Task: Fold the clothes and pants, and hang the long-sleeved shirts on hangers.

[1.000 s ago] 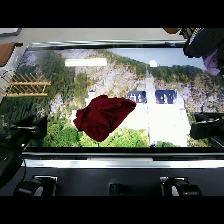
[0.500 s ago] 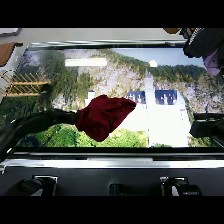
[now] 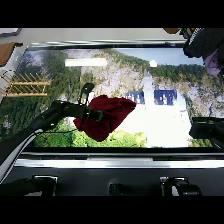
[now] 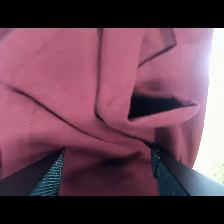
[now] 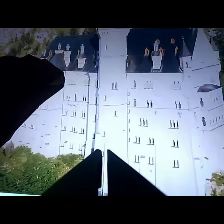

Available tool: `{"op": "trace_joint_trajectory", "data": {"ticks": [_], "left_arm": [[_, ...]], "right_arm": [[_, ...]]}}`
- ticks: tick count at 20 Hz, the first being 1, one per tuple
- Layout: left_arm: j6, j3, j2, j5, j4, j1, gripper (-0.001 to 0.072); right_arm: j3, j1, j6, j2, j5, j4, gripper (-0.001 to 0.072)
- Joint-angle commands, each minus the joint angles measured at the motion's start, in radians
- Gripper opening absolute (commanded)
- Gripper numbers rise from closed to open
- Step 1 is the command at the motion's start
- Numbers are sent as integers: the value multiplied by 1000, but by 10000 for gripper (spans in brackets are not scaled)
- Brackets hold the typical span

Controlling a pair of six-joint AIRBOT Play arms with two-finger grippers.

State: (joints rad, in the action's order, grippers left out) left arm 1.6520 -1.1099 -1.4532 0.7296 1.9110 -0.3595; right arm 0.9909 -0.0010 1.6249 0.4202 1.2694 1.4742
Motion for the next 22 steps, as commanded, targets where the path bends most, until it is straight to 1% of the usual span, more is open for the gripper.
{"op": "trace_joint_trajectory", "data": {"ticks": [1,3,6,8,10,11,13,14,18,22], "left_arm": [[-6,-20,-43,77,0,-16,617],[-7,-21,-40,128,1,-16,618],[-29,-20,-40,203,0,-16,618],[-37,-20,-40,212,1,-22,616],[-41,-20,-45,185,1,-32,587],[-40,-20,-50,170,1,-39,411],[-40,-20,-61,157,1,-61,97],[-37,-21,-60,163,1,-71,20],[-37,-48,-22,293,16,-113,18],[-37,-50,61,392,48,-239,17]], "right_arm": [[0,0,18,1,31,1,92],[0,0,18,1,31,1,92],[0,0,23,1,31,0,92],[0,0,31,1,31,0,92],[0,0,40,1,31,0,94],[0,0,40,0,31,0,94],[0,0,40,1,31,0,94],[0,0,40,0,31,0,94],[0,0,40,0,37,0,94],[0,0,40,0,41,0,94]]}}
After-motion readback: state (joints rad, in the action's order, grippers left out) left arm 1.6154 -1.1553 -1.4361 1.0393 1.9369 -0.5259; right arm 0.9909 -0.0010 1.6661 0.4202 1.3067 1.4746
